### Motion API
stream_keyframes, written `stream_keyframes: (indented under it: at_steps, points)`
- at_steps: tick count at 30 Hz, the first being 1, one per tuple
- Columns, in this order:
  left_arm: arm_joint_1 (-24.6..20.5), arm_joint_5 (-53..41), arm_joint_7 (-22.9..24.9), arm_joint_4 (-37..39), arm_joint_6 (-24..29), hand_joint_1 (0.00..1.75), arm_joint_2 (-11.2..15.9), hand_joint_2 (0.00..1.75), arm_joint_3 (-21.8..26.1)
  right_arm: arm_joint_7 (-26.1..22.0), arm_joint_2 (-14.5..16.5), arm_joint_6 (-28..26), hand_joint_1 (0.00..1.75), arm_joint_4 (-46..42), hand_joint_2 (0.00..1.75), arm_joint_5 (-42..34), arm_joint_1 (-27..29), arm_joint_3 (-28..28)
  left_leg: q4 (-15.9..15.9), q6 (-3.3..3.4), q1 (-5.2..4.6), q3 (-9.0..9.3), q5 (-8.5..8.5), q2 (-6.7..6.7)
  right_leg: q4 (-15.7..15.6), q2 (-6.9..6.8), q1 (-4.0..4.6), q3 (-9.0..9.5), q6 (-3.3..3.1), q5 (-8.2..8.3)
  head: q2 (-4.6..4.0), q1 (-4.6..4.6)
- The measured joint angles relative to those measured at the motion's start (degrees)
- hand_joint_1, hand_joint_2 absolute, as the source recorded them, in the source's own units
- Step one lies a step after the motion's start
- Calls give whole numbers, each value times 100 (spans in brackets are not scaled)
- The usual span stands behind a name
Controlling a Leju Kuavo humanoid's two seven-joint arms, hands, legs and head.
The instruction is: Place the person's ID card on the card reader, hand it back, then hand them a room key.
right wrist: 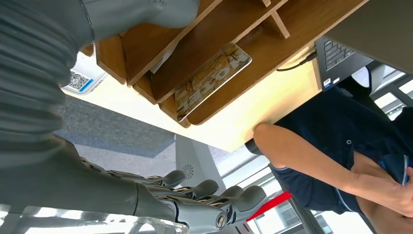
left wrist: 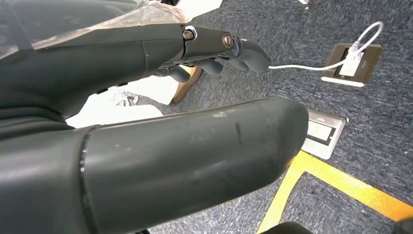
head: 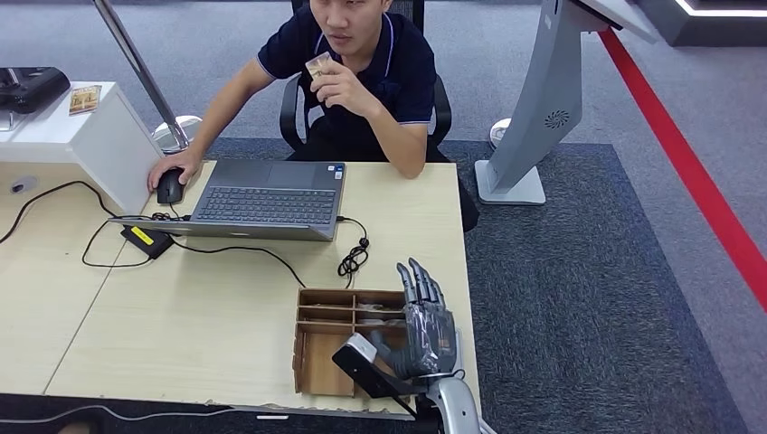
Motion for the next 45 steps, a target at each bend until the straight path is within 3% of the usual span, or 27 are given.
stream_keyframes:
  at_steps: [31,45]
  points:
    - [-41,-26,0,0,-72,0,-1,0,0,68,0,0,15,-9,175,-27,-26,0,0,0,0,0,0,0,0,0,0,0,1,1,0,1]
    - [-51,-36,0,0,-89,0,-2,0,0,72,0,-2,33,-18,175,-56,-33,2,0,0,0,0,0,0,0,0,0,0,1,1,0,1]
